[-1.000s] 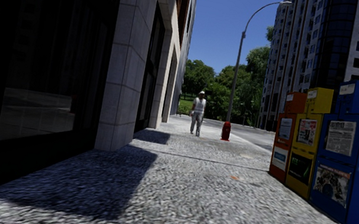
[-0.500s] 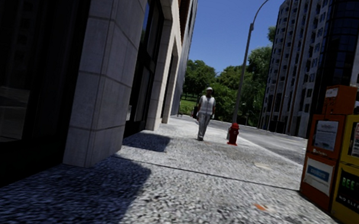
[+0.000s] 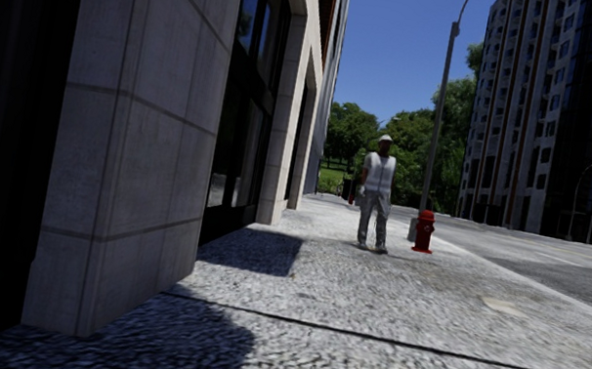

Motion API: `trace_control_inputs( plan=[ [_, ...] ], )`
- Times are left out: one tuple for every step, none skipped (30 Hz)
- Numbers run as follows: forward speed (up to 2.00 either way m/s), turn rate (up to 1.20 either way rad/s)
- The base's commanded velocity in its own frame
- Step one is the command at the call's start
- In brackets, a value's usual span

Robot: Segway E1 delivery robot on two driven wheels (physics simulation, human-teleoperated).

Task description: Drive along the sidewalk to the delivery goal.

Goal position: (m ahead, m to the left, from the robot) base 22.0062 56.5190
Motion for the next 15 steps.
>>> trace_control_inputs(
  plan=[
    [2.00, 0.00],
    [2.00, 0.00],
    [2.00, 0.00],
    [2.00, 0.00],
    [2.00, 0.00],
    [2.00, 0.00],
    [2.00, 0.00],
    [2.00, 0.00],
    [2.00, 0.00],
    [2.00, 0.00],
    [2.00, 0.00],
    [2.00, 0.00],
    [2.00, -0.12],
    [2.00, -0.17],
    [2.00, -0.17]
  ],
)
